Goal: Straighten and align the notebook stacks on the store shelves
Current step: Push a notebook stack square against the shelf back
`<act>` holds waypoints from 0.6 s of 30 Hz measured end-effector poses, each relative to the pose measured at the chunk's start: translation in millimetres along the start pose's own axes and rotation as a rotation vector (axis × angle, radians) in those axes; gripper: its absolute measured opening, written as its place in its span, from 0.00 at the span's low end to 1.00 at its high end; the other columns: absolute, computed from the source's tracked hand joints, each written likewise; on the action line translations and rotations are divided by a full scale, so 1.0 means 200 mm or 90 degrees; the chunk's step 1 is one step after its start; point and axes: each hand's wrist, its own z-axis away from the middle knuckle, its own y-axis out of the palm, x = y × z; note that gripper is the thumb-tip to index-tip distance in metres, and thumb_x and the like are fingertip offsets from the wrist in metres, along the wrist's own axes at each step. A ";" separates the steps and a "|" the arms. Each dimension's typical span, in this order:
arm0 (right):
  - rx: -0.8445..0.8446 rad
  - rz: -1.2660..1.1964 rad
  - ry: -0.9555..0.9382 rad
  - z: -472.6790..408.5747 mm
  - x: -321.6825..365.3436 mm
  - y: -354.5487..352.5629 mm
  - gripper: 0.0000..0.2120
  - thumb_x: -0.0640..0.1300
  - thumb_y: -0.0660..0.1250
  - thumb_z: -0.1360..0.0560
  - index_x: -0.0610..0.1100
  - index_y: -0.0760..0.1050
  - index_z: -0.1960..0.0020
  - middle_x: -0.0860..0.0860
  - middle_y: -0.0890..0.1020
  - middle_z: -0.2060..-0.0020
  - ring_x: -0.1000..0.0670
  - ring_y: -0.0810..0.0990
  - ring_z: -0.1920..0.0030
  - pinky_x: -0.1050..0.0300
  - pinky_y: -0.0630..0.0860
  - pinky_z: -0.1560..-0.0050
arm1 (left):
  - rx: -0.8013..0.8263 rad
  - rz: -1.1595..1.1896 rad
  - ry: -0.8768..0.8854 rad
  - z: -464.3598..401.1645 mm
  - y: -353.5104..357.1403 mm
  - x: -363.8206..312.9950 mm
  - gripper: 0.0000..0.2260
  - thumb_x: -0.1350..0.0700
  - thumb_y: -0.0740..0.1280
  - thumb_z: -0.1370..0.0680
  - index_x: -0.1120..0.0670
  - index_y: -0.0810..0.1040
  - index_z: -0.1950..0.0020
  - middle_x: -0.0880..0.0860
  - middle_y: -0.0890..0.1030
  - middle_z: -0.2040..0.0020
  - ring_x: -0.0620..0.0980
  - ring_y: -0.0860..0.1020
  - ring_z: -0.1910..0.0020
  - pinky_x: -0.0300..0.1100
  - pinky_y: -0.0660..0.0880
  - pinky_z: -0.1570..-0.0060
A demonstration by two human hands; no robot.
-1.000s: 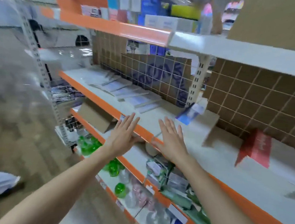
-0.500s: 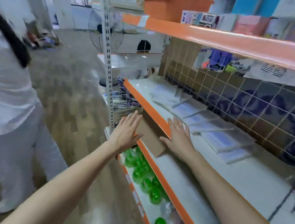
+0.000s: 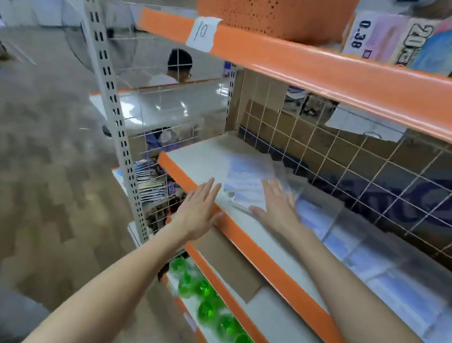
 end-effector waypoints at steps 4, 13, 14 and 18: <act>-0.018 -0.022 0.056 -0.15 0.01 0.04 0.37 0.59 0.60 0.22 0.45 0.46 0.22 0.48 0.50 0.23 0.48 0.48 0.23 0.48 0.44 0.26 | 0.053 0.009 0.090 -0.30 0.04 0.15 0.33 0.44 0.56 0.19 0.54 0.41 0.23 0.54 0.40 0.23 0.52 0.45 0.23 0.48 0.43 0.27; 0.027 -0.022 0.168 -0.36 0.07 0.12 0.37 0.63 0.56 0.23 0.46 0.46 0.22 0.50 0.48 0.22 0.52 0.44 0.23 0.49 0.40 0.26 | 0.140 -0.001 0.285 -0.66 0.10 0.29 0.33 0.40 0.53 0.20 0.54 0.42 0.22 0.54 0.41 0.22 0.50 0.45 0.23 0.47 0.44 0.26; 0.030 -0.006 0.176 -0.36 0.07 0.14 0.37 0.63 0.55 0.22 0.47 0.46 0.22 0.51 0.47 0.22 0.53 0.43 0.23 0.50 0.38 0.27 | 0.143 0.001 0.298 -0.67 0.11 0.29 0.32 0.41 0.52 0.19 0.54 0.42 0.22 0.54 0.41 0.22 0.51 0.45 0.23 0.47 0.45 0.26; 0.017 0.048 0.190 -0.35 0.08 0.17 0.35 0.65 0.51 0.22 0.49 0.46 0.22 0.51 0.46 0.22 0.54 0.43 0.23 0.52 0.35 0.27 | 0.137 0.013 0.314 -0.70 0.15 0.29 0.29 0.45 0.51 0.18 0.53 0.42 0.22 0.55 0.41 0.22 0.52 0.44 0.24 0.46 0.46 0.27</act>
